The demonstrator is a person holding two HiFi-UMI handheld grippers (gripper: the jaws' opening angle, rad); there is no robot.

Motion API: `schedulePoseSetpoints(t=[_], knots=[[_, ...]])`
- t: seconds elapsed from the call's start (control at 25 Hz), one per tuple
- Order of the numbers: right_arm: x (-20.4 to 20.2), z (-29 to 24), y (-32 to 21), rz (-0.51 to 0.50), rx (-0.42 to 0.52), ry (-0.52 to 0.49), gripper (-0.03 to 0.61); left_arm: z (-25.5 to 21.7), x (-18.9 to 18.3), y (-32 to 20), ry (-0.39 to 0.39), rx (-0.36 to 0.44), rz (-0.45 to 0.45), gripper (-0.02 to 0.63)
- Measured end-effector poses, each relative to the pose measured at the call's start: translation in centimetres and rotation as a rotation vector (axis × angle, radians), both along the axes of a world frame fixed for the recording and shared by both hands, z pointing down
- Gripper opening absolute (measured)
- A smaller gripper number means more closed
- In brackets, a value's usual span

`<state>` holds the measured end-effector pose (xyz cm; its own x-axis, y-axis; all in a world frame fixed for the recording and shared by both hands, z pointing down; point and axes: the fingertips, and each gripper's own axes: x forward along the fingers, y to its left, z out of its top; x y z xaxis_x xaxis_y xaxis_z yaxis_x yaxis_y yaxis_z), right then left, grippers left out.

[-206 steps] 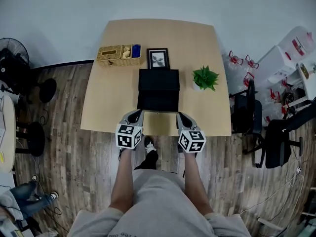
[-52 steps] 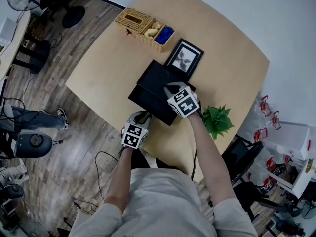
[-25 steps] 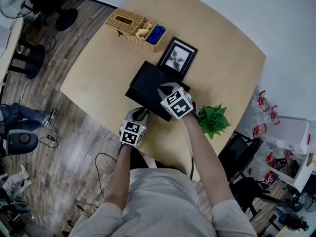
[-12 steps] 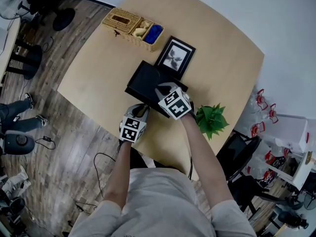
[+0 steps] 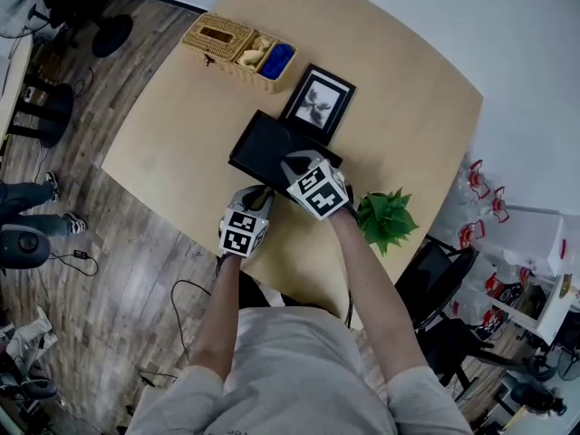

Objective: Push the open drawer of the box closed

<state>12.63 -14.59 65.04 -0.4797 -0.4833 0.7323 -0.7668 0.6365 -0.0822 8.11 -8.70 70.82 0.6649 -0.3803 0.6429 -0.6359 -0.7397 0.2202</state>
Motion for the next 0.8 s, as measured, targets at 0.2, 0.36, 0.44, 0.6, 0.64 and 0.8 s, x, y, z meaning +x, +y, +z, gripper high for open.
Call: schedulePoseSetpoints(t=[0.2,0.36,0.44,0.6,0.64,0.8], knots=[[-0.04,0.11,0.05,-0.001,-0.003,-0.003,0.002,0.00,0.40,-0.35,0.007,0.000,0.002,0.117],[0.09,-0.08,0.05,-0.004,-0.005,0.004,0.002,-0.03,0.70,-0.60,0.005,0.000,0.010,0.117],[0.12,0.04,0.05,-0.003,-0.007,0.003,0.002,0.00,0.77,-0.68,0.007,-0.001,0.014,0.120],[0.14,0.12,0.08,-0.001,-0.007,0.000,0.002,0.09,1.03,-0.89,0.005,-0.006,0.023,0.123],[0.13,0.03,0.10,-0.001,-0.007,0.001,0.002,0.10,1.04,-0.90,0.003,-0.007,0.027,0.123],[0.08,-0.65,-0.20,-0.006,0.005,0.014,0.002,0.09,0.94,-0.86,0.009,-0.014,0.041,0.123]])
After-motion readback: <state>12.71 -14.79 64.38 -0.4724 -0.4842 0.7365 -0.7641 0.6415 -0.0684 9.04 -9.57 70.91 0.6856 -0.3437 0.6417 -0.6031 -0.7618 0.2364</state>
